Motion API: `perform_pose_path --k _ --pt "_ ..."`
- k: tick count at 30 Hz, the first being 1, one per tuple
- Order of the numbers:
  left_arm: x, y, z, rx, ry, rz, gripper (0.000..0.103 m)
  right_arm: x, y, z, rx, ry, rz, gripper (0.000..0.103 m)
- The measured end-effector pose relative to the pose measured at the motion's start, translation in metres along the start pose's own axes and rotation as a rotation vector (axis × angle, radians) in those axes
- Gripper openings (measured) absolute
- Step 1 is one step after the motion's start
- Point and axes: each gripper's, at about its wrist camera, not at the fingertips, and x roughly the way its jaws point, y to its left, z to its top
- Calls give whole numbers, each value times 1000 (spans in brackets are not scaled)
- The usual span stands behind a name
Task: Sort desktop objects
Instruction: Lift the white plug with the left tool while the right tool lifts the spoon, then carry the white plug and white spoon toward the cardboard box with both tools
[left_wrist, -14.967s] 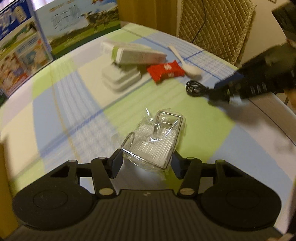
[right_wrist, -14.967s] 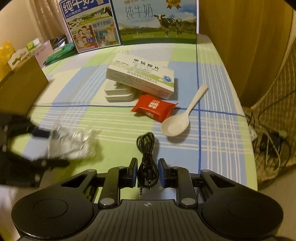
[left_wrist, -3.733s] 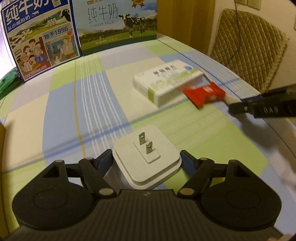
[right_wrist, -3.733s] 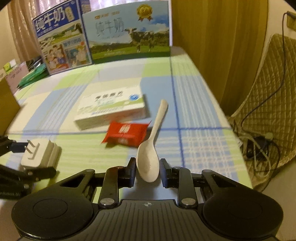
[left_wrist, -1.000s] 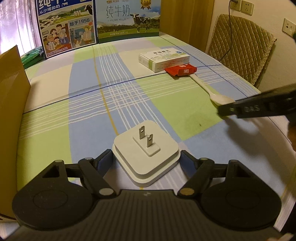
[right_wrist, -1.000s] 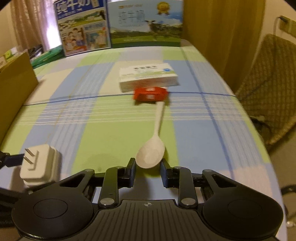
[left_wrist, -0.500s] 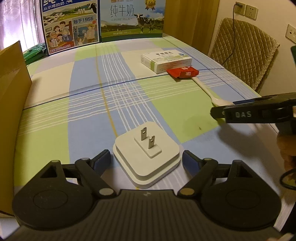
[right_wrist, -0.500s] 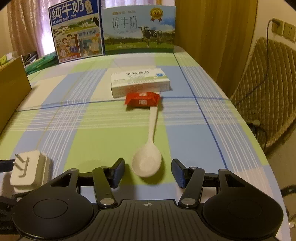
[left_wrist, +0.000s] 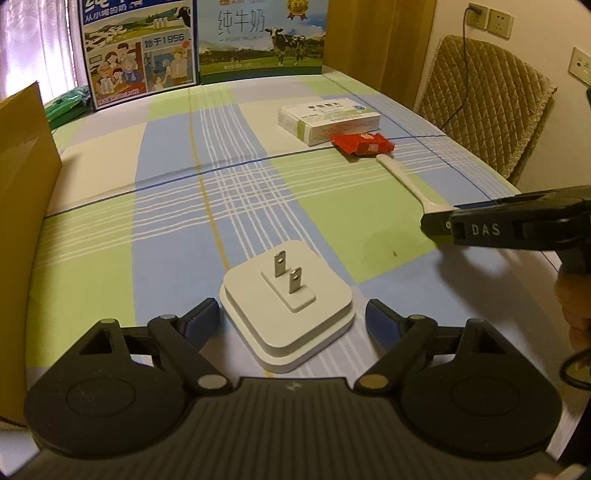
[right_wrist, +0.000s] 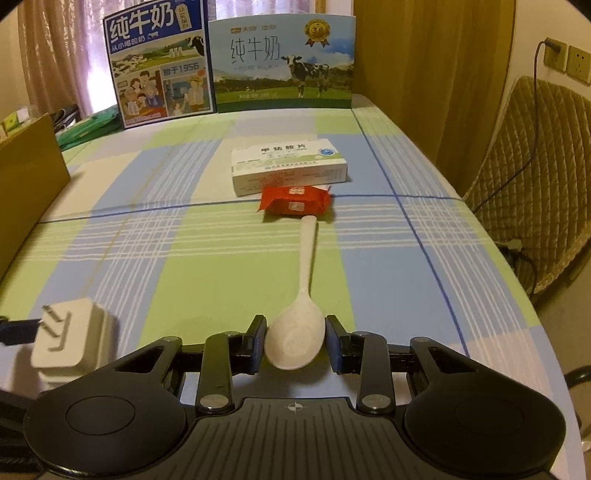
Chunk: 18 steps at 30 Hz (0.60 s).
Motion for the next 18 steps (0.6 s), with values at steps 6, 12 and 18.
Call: perform_pose_path --k 6,12,18 --pt "5 0 6 38 -29 -72 83 -10 -4 -4 36 16 17 31" --pt "6 -7 5 53 -26 -56 79 -13 -4 -6 44 19 29 31" --pt "4 -7 1 62 -20 -29 64 -14 -1 -8 50 16 42 31"
